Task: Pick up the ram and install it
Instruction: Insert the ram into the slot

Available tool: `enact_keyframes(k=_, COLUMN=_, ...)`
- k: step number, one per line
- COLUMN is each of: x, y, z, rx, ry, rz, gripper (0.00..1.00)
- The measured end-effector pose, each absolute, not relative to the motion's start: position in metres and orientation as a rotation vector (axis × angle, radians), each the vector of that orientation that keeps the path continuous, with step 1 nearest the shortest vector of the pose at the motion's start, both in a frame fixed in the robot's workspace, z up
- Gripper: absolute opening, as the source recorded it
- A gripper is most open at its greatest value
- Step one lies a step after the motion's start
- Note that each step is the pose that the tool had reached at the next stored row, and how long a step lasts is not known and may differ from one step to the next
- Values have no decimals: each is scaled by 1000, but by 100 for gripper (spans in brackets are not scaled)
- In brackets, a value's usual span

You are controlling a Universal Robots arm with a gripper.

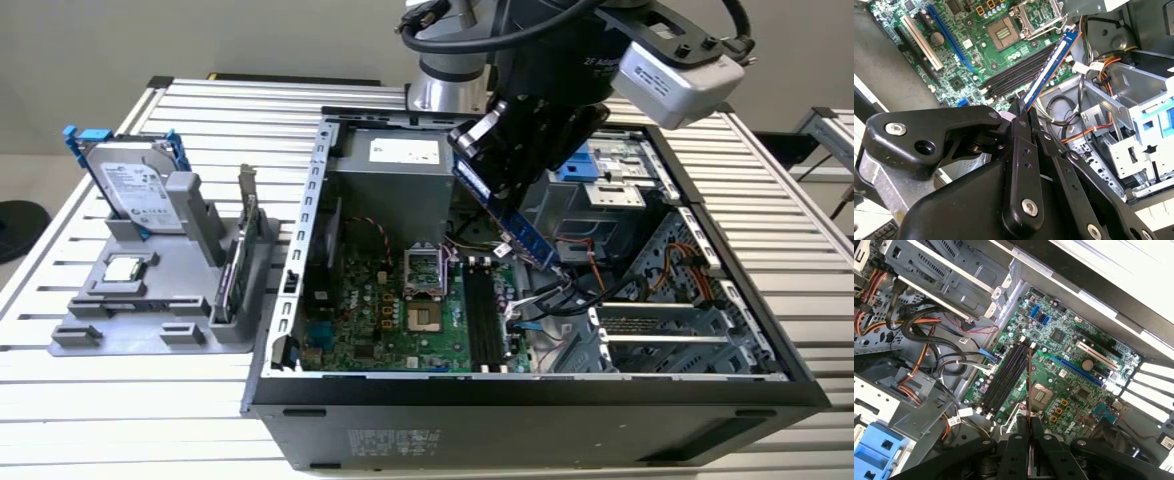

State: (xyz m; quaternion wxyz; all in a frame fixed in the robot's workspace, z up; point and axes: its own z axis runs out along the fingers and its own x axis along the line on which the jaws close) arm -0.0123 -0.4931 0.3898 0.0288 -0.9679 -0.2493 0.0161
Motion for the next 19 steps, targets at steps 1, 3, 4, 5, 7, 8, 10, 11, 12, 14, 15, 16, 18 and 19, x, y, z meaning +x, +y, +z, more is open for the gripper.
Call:
enact_keyframes(k=1, x=-12, y=-493, z=390, rx=-2987, ry=-764, rz=49, gripper=0)
enact_keyframes(k=3, x=-12, y=-493, z=390, rx=-2990, ry=-754, rz=49, gripper=0)
enact_keyframes(k=4, x=-12, y=-493, z=390, rx=-2991, ry=-750, rz=49, gripper=0)
enact_keyframes(k=5, x=-12, y=-493, z=390, rx=-2992, ry=-744, rz=49, gripper=0)
enact_keyframes(k=7, x=-12, y=-493, z=390, rx=-2994, ry=-735, rz=48, gripper=0)
enact_keyframes(k=8, x=-12, y=-493, z=390, rx=-2996, ry=-730, rz=48, gripper=0)
enact_keyframes(k=10, x=-12, y=-493, z=390, rx=-2998, ry=-721, rz=48, gripper=0)
enact_keyframes(k=11, x=-12, y=-493, z=390, rx=-2999, ry=-716, rz=48, gripper=0)
enact_keyframes(k=12, x=-12, y=-493, z=390, rx=-3000, ry=-711, rz=48, gripper=0)
enact_keyframes(k=14, x=-12, y=-493, z=390, rx=-3002, ry=-702, rz=47, gripper=0)
enact_keyframes(k=15, x=-12, y=-493, z=390, rx=-3003, ry=-696, rz=47, gripper=0)
enact_keyframes(k=16, x=-12, y=-493, z=390, rx=-3004, ry=-691, rz=47, gripper=0)
enact_keyframes(k=18, x=-12, y=-493, z=390, rx=-3007, ry=-680, rz=47, gripper=0)
enact_keyframes(k=19, x=-12, y=-493, z=390, rx=-3008, ry=-675, rz=47, gripper=0)
